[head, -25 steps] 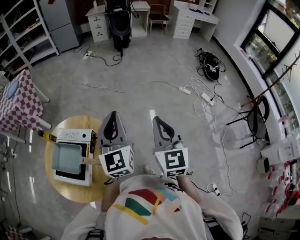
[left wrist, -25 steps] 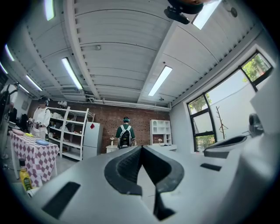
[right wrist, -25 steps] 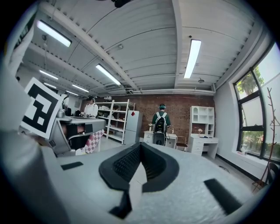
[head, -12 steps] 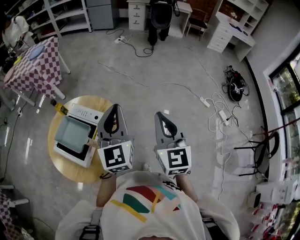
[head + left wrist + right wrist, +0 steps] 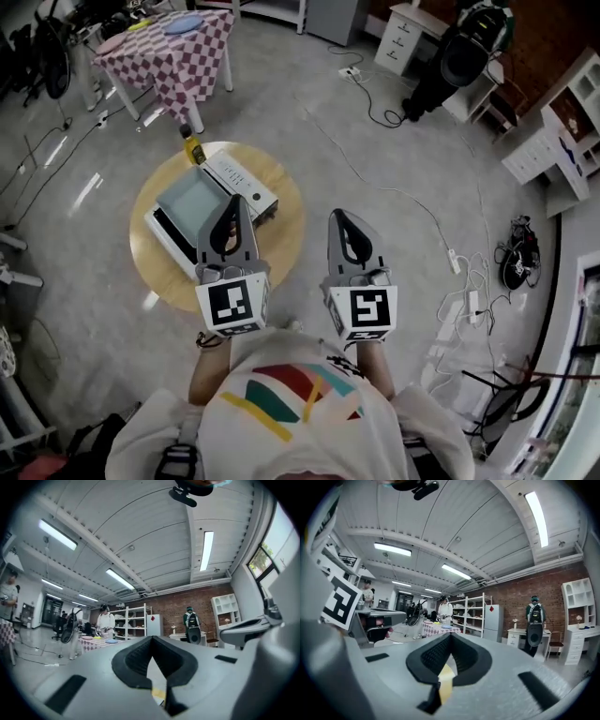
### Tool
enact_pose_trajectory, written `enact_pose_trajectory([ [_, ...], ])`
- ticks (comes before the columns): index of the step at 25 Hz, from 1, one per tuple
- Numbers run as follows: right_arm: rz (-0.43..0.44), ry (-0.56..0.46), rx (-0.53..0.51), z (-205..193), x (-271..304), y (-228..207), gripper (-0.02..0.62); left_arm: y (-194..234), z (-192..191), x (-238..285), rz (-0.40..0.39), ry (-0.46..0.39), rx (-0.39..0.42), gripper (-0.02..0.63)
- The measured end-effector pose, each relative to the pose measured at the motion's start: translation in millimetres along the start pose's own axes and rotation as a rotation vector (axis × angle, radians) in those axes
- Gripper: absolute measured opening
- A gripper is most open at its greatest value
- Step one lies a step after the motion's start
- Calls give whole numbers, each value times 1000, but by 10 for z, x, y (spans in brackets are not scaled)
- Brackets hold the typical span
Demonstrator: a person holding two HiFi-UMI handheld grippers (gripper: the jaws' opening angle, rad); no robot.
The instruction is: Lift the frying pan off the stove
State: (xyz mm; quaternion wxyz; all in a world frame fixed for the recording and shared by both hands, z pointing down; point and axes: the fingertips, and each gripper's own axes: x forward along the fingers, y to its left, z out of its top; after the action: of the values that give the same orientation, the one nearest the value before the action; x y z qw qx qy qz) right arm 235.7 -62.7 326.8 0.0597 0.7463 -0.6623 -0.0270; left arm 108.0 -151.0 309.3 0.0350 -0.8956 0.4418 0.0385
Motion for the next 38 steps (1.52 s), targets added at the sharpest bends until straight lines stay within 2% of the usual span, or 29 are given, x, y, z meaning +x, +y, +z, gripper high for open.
enact_pose_trajectory([
  [6, 196, -31, -10, 78, 322, 476, -6, 568, 17, -257, 200, 14, 8, 5],
  [12, 398, -50, -11, 92, 545, 961, -6, 1009, -60, -618, 387, 37, 58, 5],
  [18, 515, -48, -7, 60, 577, 1355, -6, 1336, -183, -919, 489, 79, 79, 5],
  [26, 609, -11, 27, -16, 704, 1664, -6, 1657, -134, -875, 521, 32, 42, 5],
  [38, 659, -2, 49, -16, 1020, 2065, -6, 2039, -222, -891, 523, 10, 44, 5],
])
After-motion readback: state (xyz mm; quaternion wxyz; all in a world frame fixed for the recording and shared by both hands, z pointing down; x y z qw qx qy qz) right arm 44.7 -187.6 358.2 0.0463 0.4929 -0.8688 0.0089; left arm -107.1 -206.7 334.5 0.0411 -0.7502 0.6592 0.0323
